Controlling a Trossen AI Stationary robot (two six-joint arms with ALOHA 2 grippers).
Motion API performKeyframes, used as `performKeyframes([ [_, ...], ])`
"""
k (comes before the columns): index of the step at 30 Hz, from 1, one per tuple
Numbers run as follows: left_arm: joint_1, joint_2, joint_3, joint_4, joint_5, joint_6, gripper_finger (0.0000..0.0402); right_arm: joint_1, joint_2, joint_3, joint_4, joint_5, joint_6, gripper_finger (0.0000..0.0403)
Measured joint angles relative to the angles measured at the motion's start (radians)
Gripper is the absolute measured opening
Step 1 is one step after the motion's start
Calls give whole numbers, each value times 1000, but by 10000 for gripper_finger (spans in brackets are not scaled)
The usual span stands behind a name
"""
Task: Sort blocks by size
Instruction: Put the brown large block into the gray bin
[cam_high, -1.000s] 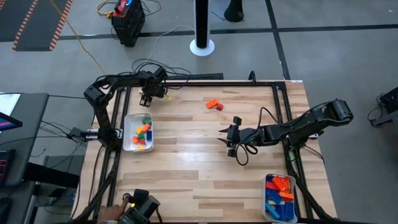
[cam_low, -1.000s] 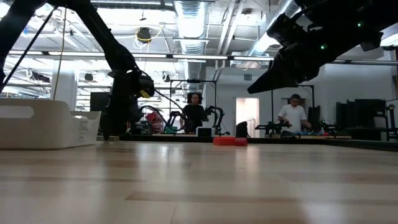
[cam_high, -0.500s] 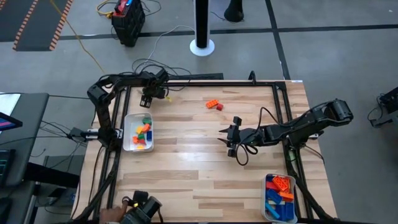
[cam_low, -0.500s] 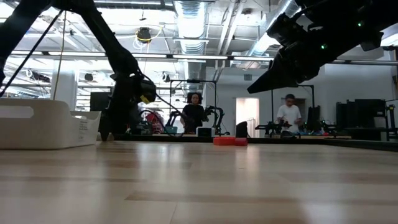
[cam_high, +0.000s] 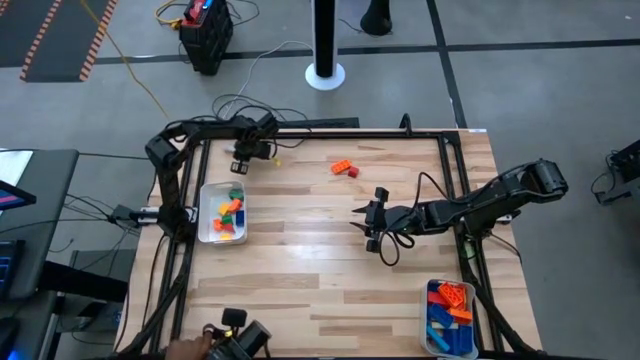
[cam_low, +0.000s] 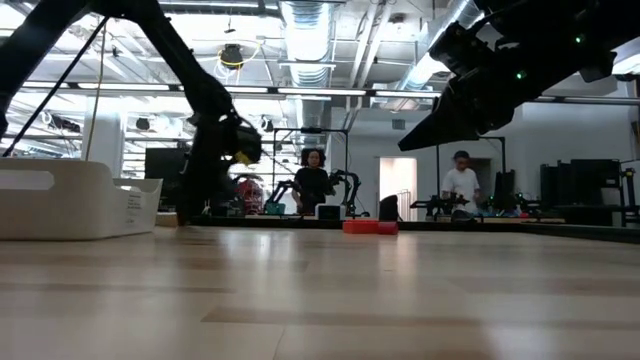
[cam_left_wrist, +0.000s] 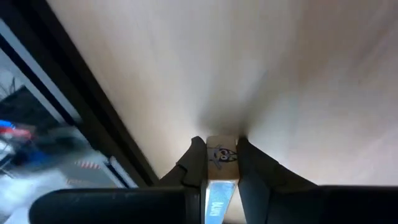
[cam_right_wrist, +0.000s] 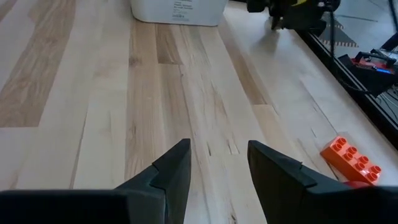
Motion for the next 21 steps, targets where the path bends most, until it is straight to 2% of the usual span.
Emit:
performKeyframes([
  [7,-101,-32,103,-70,166,-118,49,-6,-12,0,-56,1,25,187],
  [12,-205,-97,161,-58,354,-204,49,-30,-39,0,-132,4,102,187],
  [18,-333,-170,149,111,602,-330,49,-78,-17,0,-67,6,121,196],
  [21,-403,-180,142,189,663,-369,49,-90,-17,0,-46,6,119,209],
])
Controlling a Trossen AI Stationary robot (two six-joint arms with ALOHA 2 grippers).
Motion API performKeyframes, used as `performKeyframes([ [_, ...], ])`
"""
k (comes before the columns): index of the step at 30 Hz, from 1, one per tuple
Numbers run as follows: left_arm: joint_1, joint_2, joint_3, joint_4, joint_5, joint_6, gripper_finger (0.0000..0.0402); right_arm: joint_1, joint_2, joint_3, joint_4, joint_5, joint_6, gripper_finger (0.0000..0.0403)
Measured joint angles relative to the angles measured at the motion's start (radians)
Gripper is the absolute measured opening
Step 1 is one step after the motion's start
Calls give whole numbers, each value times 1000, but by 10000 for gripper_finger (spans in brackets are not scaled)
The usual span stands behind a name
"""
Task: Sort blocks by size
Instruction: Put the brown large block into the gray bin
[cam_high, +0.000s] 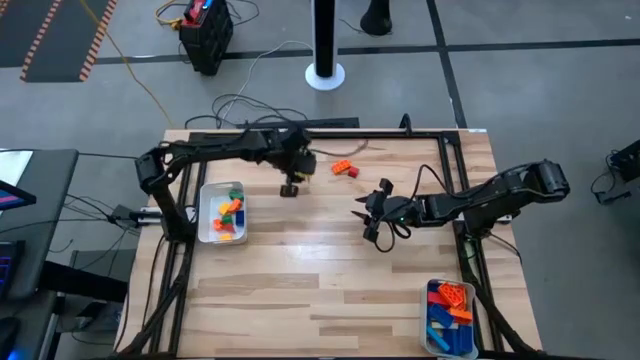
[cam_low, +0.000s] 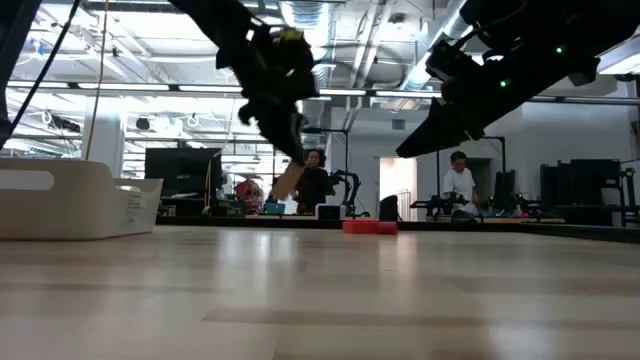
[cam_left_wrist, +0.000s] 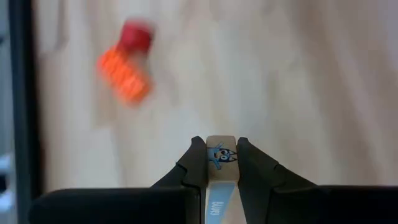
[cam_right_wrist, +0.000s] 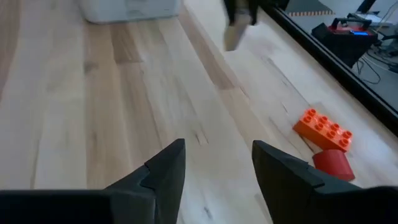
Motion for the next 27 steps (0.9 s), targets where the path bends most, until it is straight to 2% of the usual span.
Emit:
performKeyframes([
  [5,-114,0,-1,108,78,-47,49,8,3,0,-1,-2,5,238],
  [8,-175,-2,-27,243,142,-60,49,28,24,-1,10,-5,31,251],
  [15,-275,-13,-130,584,145,-118,49,93,54,-1,85,77,38,255],
  [19,-314,-12,-160,748,147,-160,49,108,66,-1,147,80,6,256],
  [24,-342,-13,-164,844,141,-180,49,120,63,0,219,120,-43,255],
  [27,-354,-13,-164,877,125,-189,49,125,64,0,239,122,-55,236],
])
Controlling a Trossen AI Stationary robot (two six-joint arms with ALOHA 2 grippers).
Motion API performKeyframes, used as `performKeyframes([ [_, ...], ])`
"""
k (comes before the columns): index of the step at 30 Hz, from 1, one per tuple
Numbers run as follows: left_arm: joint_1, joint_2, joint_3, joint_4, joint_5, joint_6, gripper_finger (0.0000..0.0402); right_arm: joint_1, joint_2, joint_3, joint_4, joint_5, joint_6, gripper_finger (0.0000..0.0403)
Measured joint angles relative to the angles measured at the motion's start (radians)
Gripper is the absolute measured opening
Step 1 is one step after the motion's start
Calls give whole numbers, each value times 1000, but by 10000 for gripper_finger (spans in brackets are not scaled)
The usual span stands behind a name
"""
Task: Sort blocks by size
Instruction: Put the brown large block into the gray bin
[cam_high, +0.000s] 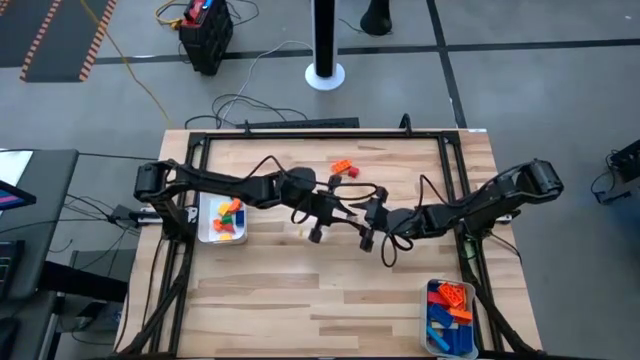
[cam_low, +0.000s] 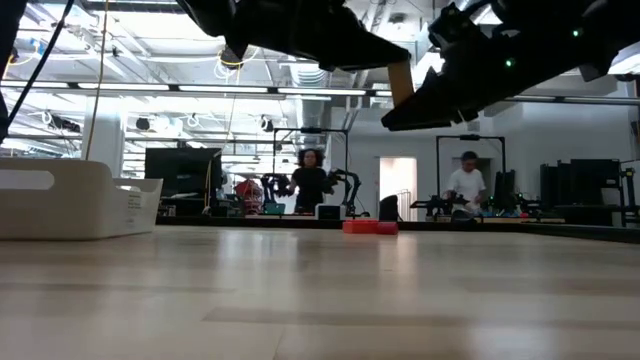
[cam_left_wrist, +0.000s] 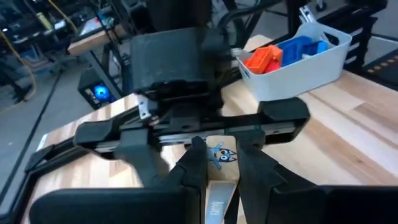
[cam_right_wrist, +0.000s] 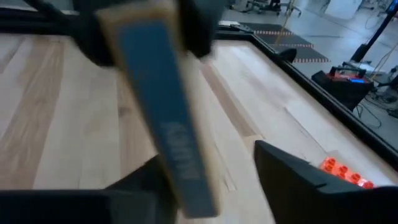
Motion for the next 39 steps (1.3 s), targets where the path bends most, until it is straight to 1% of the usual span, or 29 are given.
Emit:
performKeyframes([
  [2,-1,0,0,0,-14,-4,49,1,1,0,12,0,-9,201],
  [4,0,2,0,5,-23,-9,50,0,1,0,27,0,-19,148],
  [6,2,3,1,5,-37,-36,61,0,1,0,19,-9,-33,87],
  [7,4,4,1,1,-36,-50,70,1,1,0,10,-12,-32,77],
  [11,9,4,0,-21,-134,-110,113,-1,-1,0,-16,-22,-5,80],
  [13,15,3,1,-56,-143,-111,140,6,-10,4,-65,-21,21,80],
  [15,16,-6,0,-101,-149,-115,170,24,-29,31,-185,-20,68,80],
  [17,16,-20,0,-130,-151,-111,199,57,-51,73,-349,-21,151,80],
  [20,15,-31,0,-187,-169,-99,233,139,-69,153,-638,-24,292,80],
  [23,15,-28,0,-234,-181,-92,247,243,-76,273,-945,-66,454,80],
  [26,16,-2,2,-227,-182,-112,250,349,-71,394,-1225,-193,662,80],
  [28,16,22,1,-235,-183,-131,251,421,-67,456,-1345,-279,831,80],
  [30,16,43,1,-233,-197,-138,251,501,-67,490,-1435,-348,1010,80],
  [33,16,57,1,-227,-264,-125,251,627,-67,498,-1511,-433,1287,80],
  [35,21,58,1,-226,-291,-116,251,711,-66,496,-1513,-460,1464,80],
  [39,44,58,1,-192,-292,-122,251,860,-65,455,-1462,-464,1783,80],
])
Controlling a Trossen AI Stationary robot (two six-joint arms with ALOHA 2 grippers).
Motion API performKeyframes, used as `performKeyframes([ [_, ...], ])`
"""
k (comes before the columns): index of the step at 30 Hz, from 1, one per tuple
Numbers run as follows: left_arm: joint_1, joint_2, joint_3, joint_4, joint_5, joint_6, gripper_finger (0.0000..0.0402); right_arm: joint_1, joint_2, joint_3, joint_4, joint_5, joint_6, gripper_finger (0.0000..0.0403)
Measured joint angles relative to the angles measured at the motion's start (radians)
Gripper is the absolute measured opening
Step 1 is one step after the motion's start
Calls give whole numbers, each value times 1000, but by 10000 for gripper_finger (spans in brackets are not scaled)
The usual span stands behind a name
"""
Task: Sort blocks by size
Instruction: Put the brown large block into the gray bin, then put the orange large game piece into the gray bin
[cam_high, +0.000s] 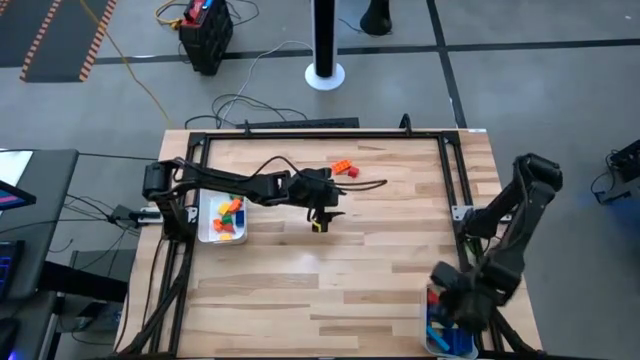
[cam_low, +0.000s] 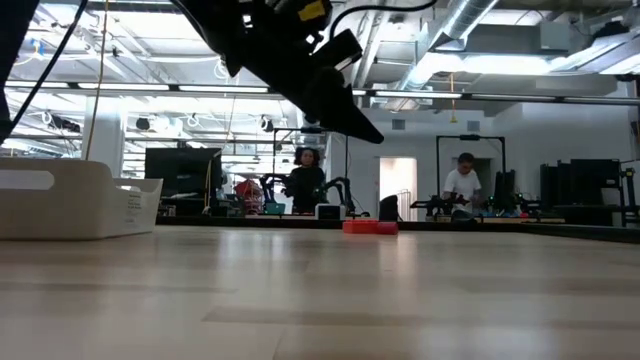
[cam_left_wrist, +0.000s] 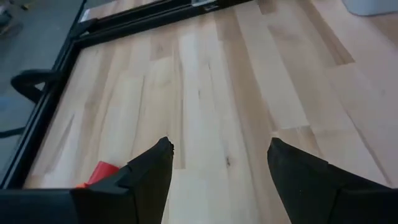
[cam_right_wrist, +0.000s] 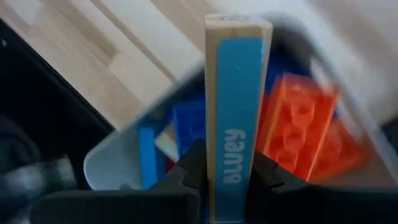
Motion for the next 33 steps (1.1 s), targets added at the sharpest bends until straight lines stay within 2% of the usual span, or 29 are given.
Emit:
performKeyframes([
  [3,27,0,0,1,41,-16,251,78,0,-32,41,2,186,86],
  [7,52,27,1,1,74,-32,251,117,0,-66,80,6,327,142],
  [10,67,51,0,1,73,-35,251,109,0,-71,99,8,329,186],
  [13,83,75,10,2,67,-24,251,86,-1,-69,99,3,314,213],
  [17,108,85,27,-22,65,-16,251,74,-1,-29,79,-3,292,218],
  [21,144,95,46,-27,40,-15,251,75,-1,27,-11,8,264,205],
  [24,174,116,70,-36,38,-13,251,74,-1,49,-127,76,207,192],
  [28,204,189,152,-85,35,-37,251,56,4,40,-322,285,143,176],
  [31,223,266,233,-144,-4,-54,251,16,4,0,-346,397,81,168],
  [33,234,310,298,-189,-58,-57,251,-20,6,-29,-310,431,14,166],
])
